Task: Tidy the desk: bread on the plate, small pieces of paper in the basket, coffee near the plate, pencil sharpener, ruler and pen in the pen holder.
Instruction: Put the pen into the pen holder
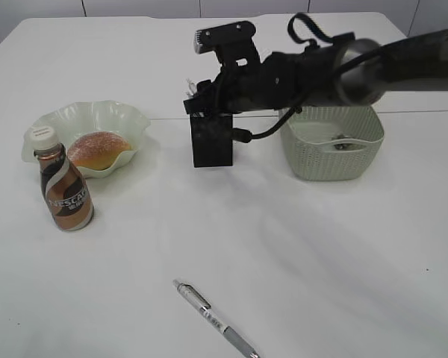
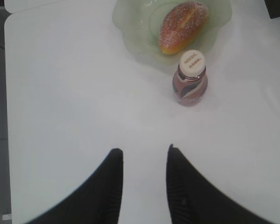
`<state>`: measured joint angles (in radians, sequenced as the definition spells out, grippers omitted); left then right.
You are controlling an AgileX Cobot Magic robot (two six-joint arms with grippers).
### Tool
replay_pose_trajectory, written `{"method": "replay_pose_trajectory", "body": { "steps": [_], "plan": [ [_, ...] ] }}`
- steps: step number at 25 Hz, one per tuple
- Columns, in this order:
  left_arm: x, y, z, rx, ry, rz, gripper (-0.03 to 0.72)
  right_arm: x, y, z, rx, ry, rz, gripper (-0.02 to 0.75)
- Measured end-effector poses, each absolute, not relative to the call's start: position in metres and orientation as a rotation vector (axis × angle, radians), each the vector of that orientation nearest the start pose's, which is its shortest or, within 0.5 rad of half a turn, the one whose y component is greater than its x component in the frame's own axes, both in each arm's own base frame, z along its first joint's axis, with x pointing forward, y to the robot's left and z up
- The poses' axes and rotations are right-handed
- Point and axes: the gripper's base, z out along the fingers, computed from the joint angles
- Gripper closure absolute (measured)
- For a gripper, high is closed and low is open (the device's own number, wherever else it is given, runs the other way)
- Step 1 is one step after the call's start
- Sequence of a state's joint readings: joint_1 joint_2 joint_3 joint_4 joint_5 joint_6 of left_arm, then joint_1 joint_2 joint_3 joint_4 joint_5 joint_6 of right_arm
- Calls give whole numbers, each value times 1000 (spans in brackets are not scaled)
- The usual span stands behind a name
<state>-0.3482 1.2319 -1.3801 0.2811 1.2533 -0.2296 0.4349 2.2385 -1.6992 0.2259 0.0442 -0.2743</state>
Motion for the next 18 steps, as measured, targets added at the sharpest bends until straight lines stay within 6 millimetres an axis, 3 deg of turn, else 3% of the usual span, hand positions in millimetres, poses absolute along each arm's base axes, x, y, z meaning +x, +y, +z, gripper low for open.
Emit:
{"method": "replay_pose_trajectory", "body": {
  "steps": [5,9,13,18],
  "plan": [
    [223,-55,408,165,2525,152,454,448,216,233,-550,2143,315,339],
    [223,-55,408,165,2525,152,454,420,212,255,-637,2337,387,339],
    [223,-55,408,165,2525,152,454,393,209,264,-697,2545,497,339],
    [223,-55,408,165,2525,152,451,371,207,261,-740,2768,578,339]
  ]
}}
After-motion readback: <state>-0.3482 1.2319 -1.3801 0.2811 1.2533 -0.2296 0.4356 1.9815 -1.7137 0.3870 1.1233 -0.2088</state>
